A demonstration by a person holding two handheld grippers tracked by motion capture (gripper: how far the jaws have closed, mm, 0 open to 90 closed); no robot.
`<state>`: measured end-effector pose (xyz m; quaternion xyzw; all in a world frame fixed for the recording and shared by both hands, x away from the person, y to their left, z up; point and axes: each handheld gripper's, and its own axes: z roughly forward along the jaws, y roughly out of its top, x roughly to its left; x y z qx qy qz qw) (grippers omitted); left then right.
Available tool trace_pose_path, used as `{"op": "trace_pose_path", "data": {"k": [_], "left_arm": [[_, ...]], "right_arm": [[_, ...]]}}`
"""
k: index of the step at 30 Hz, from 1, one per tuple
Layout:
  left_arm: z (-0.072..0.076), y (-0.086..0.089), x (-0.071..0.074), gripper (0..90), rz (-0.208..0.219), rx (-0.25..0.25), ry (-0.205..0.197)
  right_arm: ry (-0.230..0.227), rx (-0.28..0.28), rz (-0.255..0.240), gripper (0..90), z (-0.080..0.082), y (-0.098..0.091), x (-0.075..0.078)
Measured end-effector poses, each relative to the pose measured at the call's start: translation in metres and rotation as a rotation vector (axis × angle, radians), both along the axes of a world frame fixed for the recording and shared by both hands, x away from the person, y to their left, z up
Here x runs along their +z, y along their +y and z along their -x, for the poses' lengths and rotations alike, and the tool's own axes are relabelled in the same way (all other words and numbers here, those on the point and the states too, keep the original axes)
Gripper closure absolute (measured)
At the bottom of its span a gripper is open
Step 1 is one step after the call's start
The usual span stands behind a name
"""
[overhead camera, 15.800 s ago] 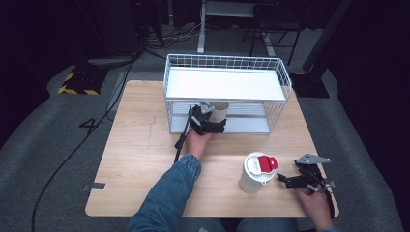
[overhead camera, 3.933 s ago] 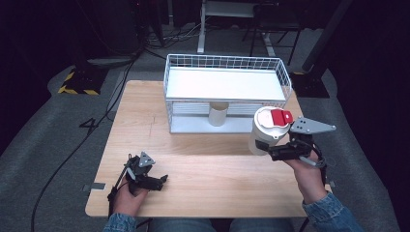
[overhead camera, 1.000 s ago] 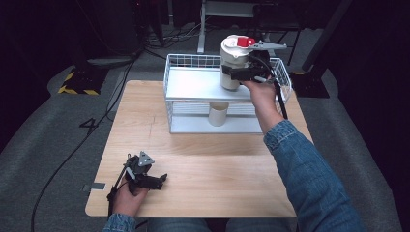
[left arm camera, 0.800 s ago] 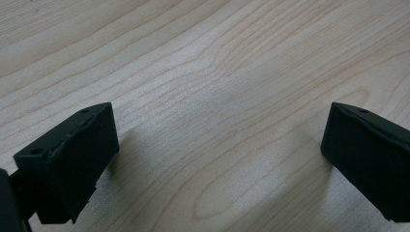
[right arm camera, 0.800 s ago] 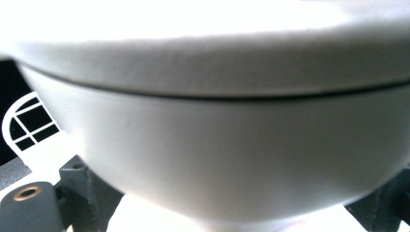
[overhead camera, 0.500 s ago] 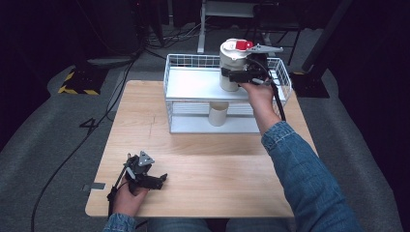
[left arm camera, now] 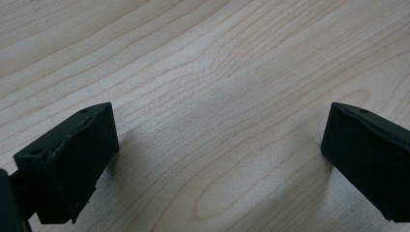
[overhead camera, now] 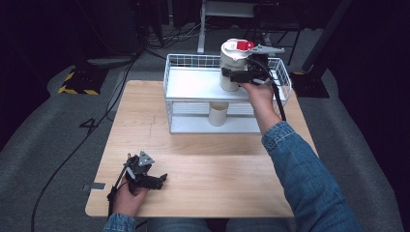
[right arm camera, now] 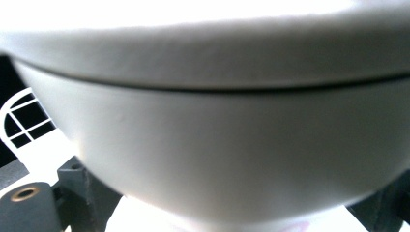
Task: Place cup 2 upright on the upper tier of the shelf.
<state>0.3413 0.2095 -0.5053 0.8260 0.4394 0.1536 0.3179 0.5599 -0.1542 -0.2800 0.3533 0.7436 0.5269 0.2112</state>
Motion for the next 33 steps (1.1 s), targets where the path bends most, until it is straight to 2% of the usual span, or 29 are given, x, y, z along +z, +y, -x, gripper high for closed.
{"op": "trace_pose_path", "data": {"k": [2,6,11,18,23,28,33], "left_arm": [[0.000,0.000,0.000,0.3,0.000,0.000,0.000],[0.000,0.000,0.000,0.3,0.001,0.001,0.000],[0.000,0.000,0.000,0.3,0.000,0.000,0.000],[0.000,0.000,0.000,0.3,0.001,0.001,0.000],[0.000,0.000,0.000,0.3,0.004,0.002,0.002],[0.000,0.000,0.000,0.3,0.002,-0.001,0.001],[0.000,0.000,0.000,0.3,0.003,0.002,-0.001]], "right_arm": [[0.012,0.022,-0.016,8.7,-0.002,-0.001,-0.001],[0.005,0.001,-0.009,0.0,-0.002,0.000,-0.002],[0.006,-0.001,-0.027,0.0,-0.001,-0.004,0.000],[-0.009,0.001,-0.020,0.0,0.006,-0.010,0.004],[-0.012,0.011,-0.009,0.0,0.014,-0.016,0.009],[-0.028,0.023,-0.002,0.0,0.029,-0.026,0.016],[-0.023,0.042,-0.001,0.0,0.039,-0.032,0.021]]}}
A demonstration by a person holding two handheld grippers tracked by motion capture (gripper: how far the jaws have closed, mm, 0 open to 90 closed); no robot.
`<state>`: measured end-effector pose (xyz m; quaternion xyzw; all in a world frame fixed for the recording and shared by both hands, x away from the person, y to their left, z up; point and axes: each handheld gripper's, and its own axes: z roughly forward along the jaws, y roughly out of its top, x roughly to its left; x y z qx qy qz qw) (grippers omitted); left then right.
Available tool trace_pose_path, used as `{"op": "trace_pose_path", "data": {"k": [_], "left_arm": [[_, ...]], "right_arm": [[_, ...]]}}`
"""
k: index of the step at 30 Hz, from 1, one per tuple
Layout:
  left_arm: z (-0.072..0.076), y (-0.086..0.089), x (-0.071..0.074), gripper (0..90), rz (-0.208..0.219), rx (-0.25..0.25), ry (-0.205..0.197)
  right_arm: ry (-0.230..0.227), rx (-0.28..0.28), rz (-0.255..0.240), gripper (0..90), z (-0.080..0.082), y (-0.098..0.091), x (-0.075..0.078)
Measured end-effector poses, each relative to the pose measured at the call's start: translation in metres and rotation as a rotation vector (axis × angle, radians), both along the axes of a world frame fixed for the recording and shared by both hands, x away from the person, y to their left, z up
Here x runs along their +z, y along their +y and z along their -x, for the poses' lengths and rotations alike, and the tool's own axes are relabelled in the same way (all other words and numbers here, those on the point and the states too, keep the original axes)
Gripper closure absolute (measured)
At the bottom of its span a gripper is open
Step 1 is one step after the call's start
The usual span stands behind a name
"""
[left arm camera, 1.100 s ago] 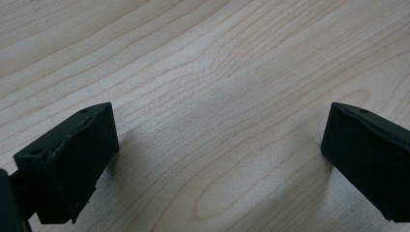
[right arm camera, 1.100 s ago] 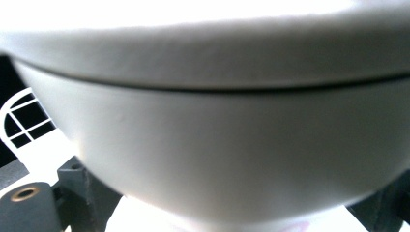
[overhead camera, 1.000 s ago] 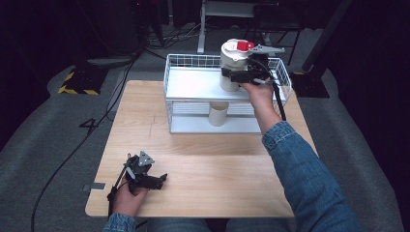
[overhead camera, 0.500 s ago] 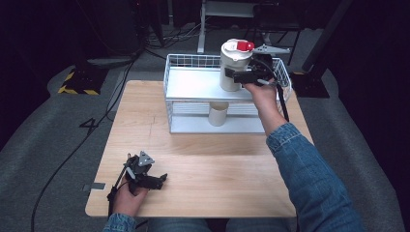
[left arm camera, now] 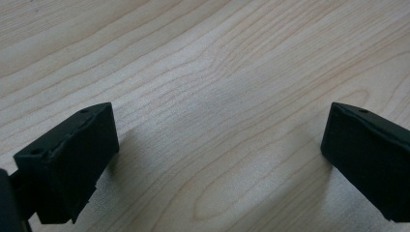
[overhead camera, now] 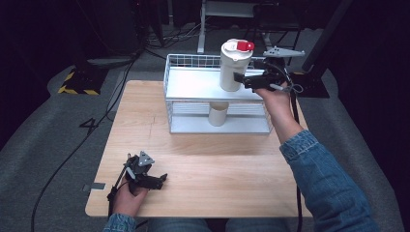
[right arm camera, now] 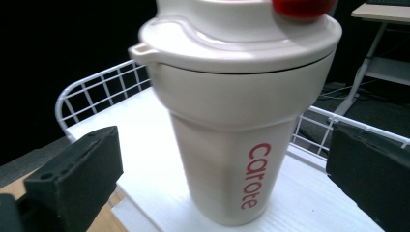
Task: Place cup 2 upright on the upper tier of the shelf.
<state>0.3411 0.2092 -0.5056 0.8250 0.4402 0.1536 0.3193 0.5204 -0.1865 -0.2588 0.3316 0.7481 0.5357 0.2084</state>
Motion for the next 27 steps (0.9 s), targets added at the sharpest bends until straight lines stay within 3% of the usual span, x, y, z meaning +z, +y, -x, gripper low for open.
{"op": "trace_pose_path", "data": {"k": [10,27], "left_arm": [[0.003,0.001,0.000,0.3,0.002,0.009,-0.001],[0.002,0.000,0.000,0.3,0.001,0.003,-0.003]], "right_arm": [[-0.031,0.050,-0.005,0.0,0.034,-0.017,0.012],[-0.059,0.056,0.035,0.5,0.077,-0.055,0.002]]}}
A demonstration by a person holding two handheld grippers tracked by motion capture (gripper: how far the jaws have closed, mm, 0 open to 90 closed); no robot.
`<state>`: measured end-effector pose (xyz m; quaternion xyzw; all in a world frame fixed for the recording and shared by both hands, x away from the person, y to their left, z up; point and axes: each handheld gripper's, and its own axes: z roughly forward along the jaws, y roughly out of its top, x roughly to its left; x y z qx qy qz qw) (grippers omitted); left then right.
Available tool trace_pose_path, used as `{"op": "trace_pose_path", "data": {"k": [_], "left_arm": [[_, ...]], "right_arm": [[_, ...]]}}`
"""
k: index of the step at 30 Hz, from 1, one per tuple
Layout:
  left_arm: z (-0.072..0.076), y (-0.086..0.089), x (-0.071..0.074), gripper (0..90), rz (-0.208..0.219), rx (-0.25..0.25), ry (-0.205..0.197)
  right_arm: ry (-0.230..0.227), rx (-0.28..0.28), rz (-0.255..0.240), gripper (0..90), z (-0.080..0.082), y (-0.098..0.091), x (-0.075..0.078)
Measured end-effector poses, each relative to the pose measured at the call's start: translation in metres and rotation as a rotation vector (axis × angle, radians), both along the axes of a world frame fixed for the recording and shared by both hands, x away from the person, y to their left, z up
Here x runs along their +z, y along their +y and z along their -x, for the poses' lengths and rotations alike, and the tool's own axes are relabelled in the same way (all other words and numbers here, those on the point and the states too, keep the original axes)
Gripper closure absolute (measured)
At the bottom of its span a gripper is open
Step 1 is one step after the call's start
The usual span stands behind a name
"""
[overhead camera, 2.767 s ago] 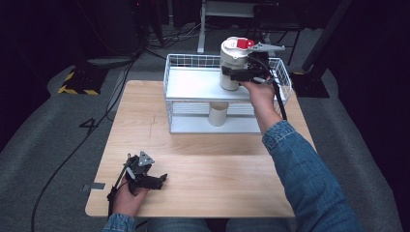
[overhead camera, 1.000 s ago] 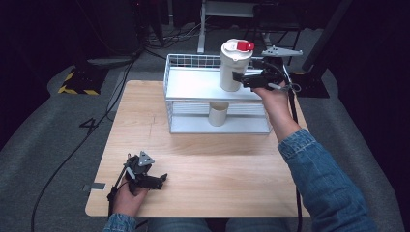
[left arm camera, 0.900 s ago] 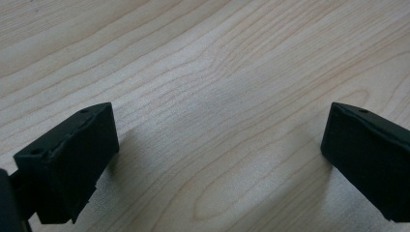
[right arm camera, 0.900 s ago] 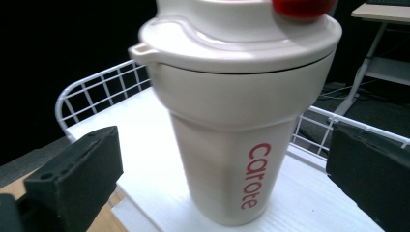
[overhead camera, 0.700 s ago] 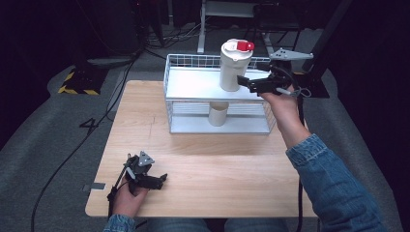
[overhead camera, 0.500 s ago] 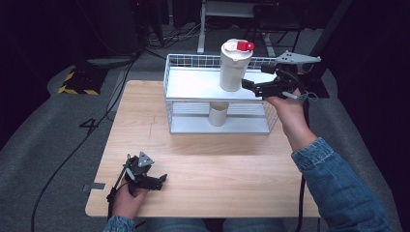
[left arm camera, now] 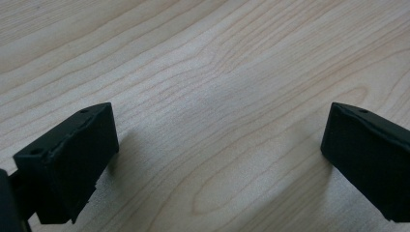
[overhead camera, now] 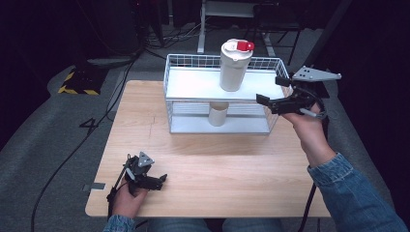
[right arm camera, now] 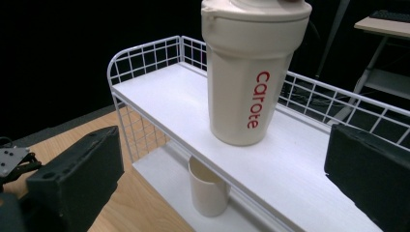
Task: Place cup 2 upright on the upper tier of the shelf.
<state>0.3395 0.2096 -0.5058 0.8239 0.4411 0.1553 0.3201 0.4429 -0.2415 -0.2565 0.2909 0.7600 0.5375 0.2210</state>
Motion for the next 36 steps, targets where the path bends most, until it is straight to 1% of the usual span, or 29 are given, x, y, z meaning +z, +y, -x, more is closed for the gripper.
{"op": "trace_pose_path", "data": {"k": [5,7,8,10,13,14,15,18,19,21,22,24,29,31,32,33,34,36], "left_arm": [[-0.001,0.000,0.000,0.3,0.002,-0.001,0.002],[-0.001,-0.001,0.000,0.3,0.002,-0.002,0.001],[-0.001,-0.001,0.000,0.3,0.002,-0.002,0.001],[-0.001,-0.001,0.000,0.3,0.003,-0.001,0.003],[-0.001,-0.001,0.000,0.3,0.001,-0.004,0.001],[-0.001,-0.001,0.000,0.3,0.001,-0.004,0.001],[-0.002,-0.001,0.000,0.3,-0.002,-0.006,0.001],[-0.002,-0.001,0.000,0.3,0.002,-0.008,0.002],[-0.003,-0.001,0.000,0.3,0.005,-0.009,0.006],[-0.004,-0.001,0.000,0.3,-0.003,-0.013,0.000],[-0.004,-0.001,0.001,0.3,-0.008,-0.016,0.002],[-0.004,-0.002,0.001,0.3,-0.002,-0.013,0.006],[-0.005,-0.002,0.000,0.3,-0.004,-0.016,0.003],[-0.005,-0.002,0.000,0.3,-0.001,-0.013,0.004],[-0.005,-0.002,0.000,0.3,-0.002,-0.014,0.004],[-0.005,-0.002,0.000,0.3,-0.001,-0.013,0.004],[-0.005,-0.002,0.000,0.3,-0.002,-0.014,0.003],[-0.005,-0.002,0.000,0.3,-0.001,-0.013,0.004]], "right_arm": [[0.014,0.000,0.009,0.5,0.008,-0.009,-0.006],[0.031,0.001,0.018,0.6,0.013,-0.015,-0.011],[0.031,0.001,0.018,0.6,0.013,-0.015,-0.011],[0.049,0.011,0.006,3.4,0.017,-0.022,-0.015],[0.049,0.016,0.008,6.5,0.022,-0.029,-0.020],[0.049,0.016,0.008,6.5,0.022,-0.029,-0.020],[0.048,0.012,0.023,7.3,0.025,-0.035,-0.023],[0.054,0.008,0.036,7.3,0.028,-0.039,-0.026],[0.066,0.006,0.046,7.5,0.031,-0.045,-0.031],[0.081,0.003,0.053,7.6,0.034,-0.049,-0.036],[0.081,0.003,0.053,7.6,0.034,-0.049,-0.036],[0.086,-0.006,0.062,7.6,0.037,-0.054,-0.041],[0.112,-0.013,0.074,7.6,0.042,-0.065,-0.053],[0.125,-0.017,0.081,7.6,0.044,-0.069,-0.059],[0.133,-0.019,0.087,7.6,0.047,-0.072,-0.065],[0.137,-0.022,0.090,7.5,0.047,-0.073,-0.069],[0.137,-0.022,0.090,7.5,0.047,-0.073,-0.069],[0.146,-0.019,0.093,7.4,0.049,-0.076,-0.076]]}}
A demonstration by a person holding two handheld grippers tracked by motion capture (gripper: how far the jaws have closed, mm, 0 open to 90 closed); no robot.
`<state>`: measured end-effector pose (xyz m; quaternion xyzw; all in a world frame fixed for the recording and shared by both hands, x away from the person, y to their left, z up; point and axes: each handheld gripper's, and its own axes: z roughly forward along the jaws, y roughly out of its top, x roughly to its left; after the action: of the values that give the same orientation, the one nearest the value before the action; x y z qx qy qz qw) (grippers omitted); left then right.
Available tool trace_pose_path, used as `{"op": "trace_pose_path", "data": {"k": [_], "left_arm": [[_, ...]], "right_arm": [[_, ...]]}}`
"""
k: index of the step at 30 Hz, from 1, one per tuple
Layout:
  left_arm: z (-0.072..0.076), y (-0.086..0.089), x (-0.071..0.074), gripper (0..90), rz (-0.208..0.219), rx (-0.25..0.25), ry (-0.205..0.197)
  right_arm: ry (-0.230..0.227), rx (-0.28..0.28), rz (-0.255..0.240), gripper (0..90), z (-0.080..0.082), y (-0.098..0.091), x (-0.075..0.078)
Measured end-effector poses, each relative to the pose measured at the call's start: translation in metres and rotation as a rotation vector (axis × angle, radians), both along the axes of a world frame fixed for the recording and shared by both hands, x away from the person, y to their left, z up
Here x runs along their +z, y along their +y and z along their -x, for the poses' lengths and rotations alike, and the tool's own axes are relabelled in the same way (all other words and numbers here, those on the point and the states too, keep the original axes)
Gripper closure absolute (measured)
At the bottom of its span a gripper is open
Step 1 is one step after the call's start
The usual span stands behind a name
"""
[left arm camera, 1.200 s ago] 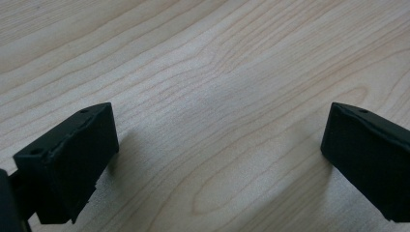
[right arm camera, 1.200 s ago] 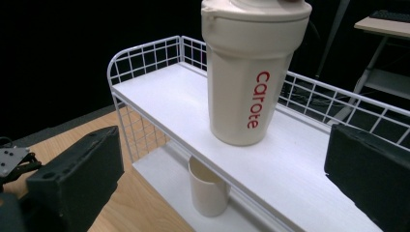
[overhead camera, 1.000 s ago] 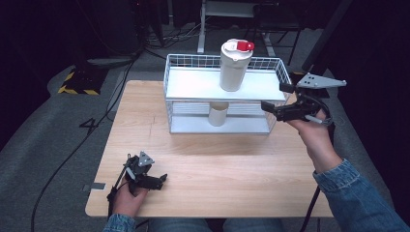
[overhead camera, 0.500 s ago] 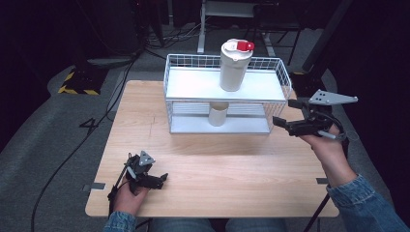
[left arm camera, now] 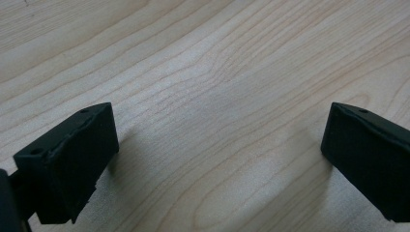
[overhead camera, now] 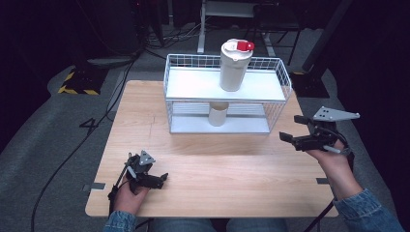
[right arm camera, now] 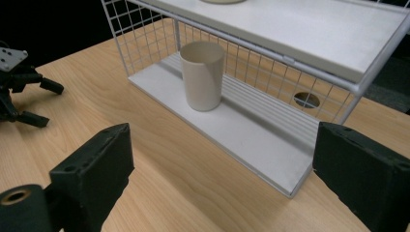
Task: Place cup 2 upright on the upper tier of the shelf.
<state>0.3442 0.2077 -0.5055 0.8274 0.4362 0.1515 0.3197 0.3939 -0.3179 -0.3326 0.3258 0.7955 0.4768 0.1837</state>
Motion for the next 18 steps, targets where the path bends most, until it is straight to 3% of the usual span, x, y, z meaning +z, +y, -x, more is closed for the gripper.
{"op": "trace_pose_path", "data": {"k": [5,18], "left_arm": [[0.000,0.000,0.000,0.3,0.000,0.000,-0.001],[0.000,0.000,0.000,0.3,-0.001,-0.001,-0.001]], "right_arm": [[0.014,0.004,0.042,7.2,0.005,-0.004,-0.019],[0.053,-0.019,0.058,7.2,0.013,-0.004,-0.062]]}}
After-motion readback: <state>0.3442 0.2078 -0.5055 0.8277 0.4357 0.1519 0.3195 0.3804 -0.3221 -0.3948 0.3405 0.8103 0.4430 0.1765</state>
